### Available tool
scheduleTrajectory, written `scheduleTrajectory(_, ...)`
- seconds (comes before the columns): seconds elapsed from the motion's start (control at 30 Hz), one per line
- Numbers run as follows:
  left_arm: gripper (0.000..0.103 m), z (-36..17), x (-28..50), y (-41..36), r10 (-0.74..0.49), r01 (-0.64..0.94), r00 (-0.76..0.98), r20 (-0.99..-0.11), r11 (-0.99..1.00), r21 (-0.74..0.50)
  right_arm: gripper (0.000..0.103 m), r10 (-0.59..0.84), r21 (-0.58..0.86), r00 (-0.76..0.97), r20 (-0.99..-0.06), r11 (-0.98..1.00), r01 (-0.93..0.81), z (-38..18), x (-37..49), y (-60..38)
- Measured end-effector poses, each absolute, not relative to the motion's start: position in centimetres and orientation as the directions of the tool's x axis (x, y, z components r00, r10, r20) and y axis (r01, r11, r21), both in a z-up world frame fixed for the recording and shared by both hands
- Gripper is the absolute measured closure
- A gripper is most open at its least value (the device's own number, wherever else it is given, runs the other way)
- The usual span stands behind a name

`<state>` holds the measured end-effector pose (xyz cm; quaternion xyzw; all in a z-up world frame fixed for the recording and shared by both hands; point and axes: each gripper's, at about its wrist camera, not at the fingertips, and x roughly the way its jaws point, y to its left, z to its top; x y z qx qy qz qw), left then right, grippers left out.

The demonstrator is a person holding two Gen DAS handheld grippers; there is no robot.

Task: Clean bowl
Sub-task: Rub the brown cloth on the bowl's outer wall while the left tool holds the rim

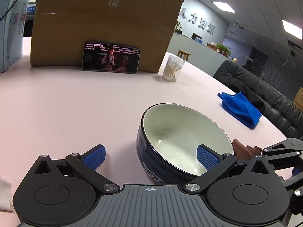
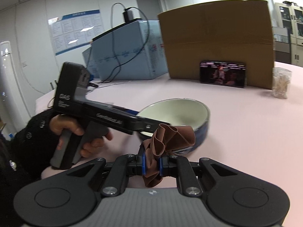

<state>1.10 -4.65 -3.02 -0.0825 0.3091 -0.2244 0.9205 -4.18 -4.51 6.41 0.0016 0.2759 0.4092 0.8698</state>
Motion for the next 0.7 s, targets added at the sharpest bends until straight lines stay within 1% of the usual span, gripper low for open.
scheduleTrajectory(0.13,0.000,-3.0,1.1,-4.7,-0.467,0.364,0.708,-0.530,0.884,-0.292,0.089,0.716,0.249,0.514,-0.473,0.668,-0.701,6.5,-4.1,-5.1)
scheduleTrajectory(0.3,0.000,-3.0,1.1,-4.8,-0.468,0.368,0.707,-0.531,0.884,-0.290,0.088,0.672,0.236,0.575,-0.467,0.721,-0.651,6.8,-3.7,-6.2)
scheduleTrajectory(0.43,0.000,-3.0,1.0,-4.9,-0.467,0.368,0.707,-0.531,0.884,-0.288,0.088,0.661,0.227,0.584,-0.470,0.731,-0.644,6.7,-3.5,-6.1)
scheduleTrajectory(0.7,0.000,-3.0,0.8,-5.4,-0.467,0.372,0.707,-0.531,0.884,-0.282,0.088,0.723,0.251,0.508,-0.468,0.660,-0.708,6.3,-3.9,-4.8)
